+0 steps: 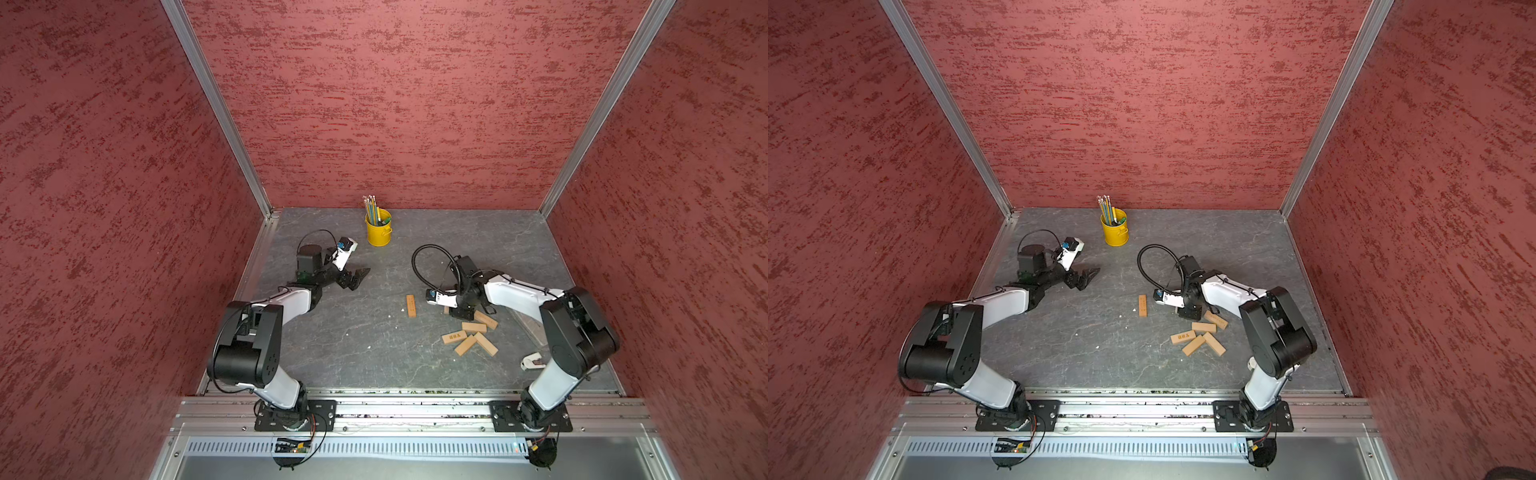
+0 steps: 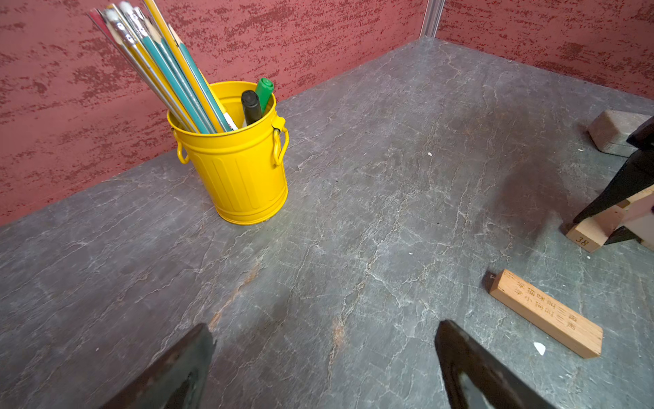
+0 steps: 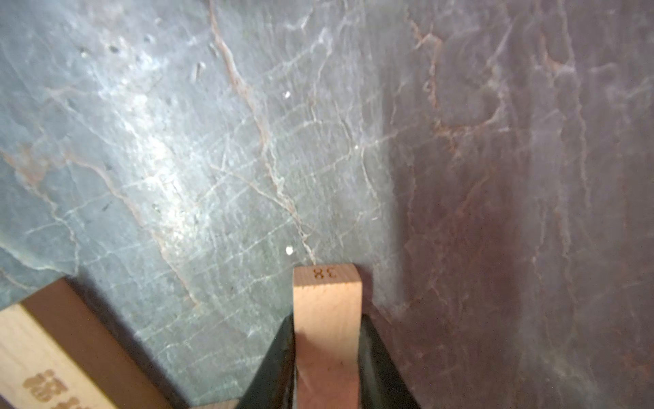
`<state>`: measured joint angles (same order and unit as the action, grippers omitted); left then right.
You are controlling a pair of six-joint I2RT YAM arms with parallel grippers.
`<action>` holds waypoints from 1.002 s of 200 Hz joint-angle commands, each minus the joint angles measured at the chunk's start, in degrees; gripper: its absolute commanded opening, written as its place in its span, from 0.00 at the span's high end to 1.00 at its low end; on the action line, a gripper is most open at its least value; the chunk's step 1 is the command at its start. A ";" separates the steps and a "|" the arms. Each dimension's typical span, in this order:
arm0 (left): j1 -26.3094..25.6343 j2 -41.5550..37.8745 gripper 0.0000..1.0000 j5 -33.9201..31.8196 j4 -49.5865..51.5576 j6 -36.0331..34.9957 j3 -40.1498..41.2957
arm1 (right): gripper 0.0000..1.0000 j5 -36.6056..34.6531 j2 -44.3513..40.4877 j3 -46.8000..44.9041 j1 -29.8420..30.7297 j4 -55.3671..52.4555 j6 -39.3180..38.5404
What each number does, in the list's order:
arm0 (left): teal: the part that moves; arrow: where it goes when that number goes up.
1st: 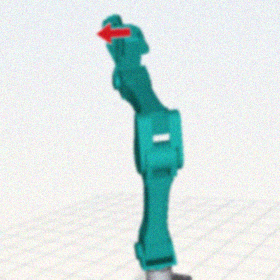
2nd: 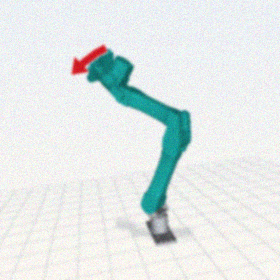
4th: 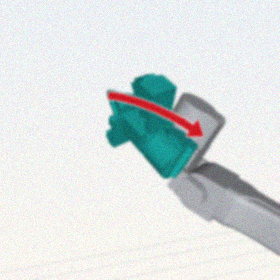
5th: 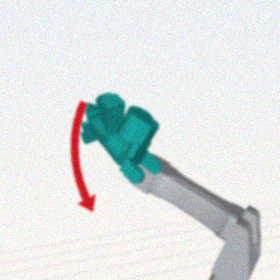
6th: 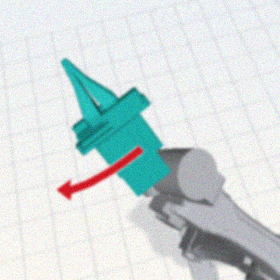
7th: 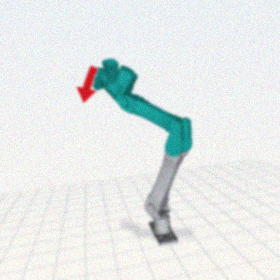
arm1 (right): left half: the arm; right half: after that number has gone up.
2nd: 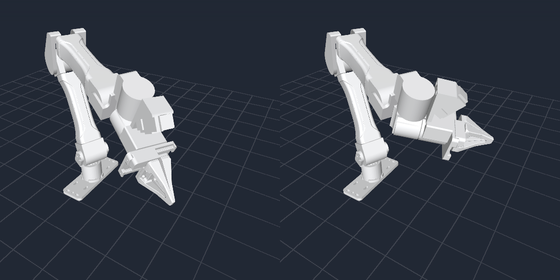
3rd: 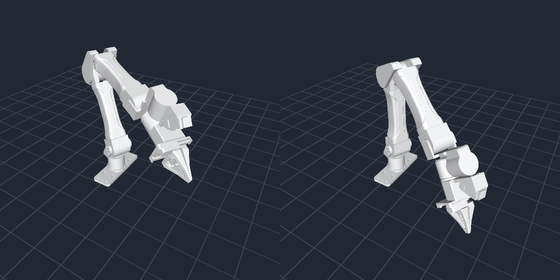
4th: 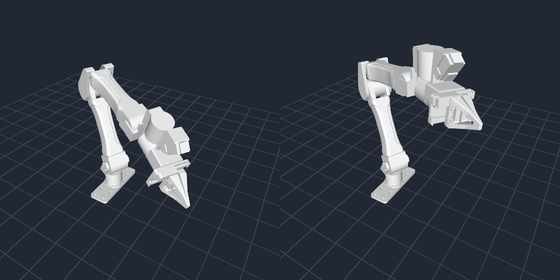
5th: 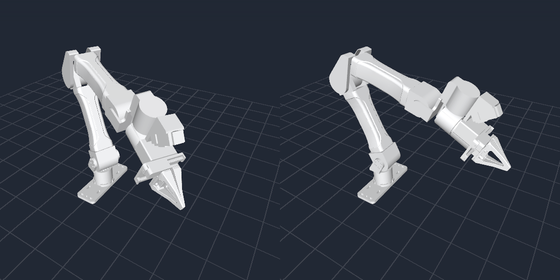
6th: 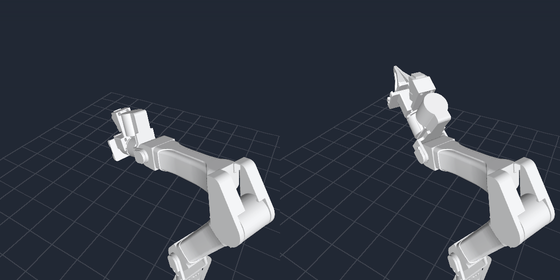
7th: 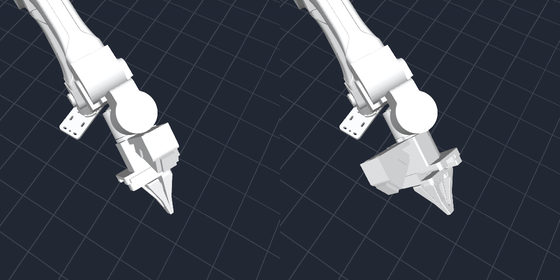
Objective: Assemble the number 8 with building blocks
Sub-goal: Assemble the building block at the center of the board.
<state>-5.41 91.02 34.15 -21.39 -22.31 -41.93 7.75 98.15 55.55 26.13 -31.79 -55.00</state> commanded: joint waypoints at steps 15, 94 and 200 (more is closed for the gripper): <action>0.19 1.27 0.01 2.05 2.40 -0.11 -2.56 | 0.80 2.46 4.76 -1.91 1.12 1.97 1.41; -3.51 -3.39 0.00 -2.79 -1.16 -4.58 2.15 | 0.78 -4.20 8.55 2.71 1.12 14.31 -13.65; -6.28 -2.83 0.01 0.13 4.97 -8.78 -0.60 | 0.75 -1.54 7.86 4.82 5.76 12.97 -13.74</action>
<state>-11.57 88.18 33.61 -17.43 -29.95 -41.95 4.71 104.07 59.31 30.33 -16.08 -68.69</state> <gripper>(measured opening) 0.994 0.282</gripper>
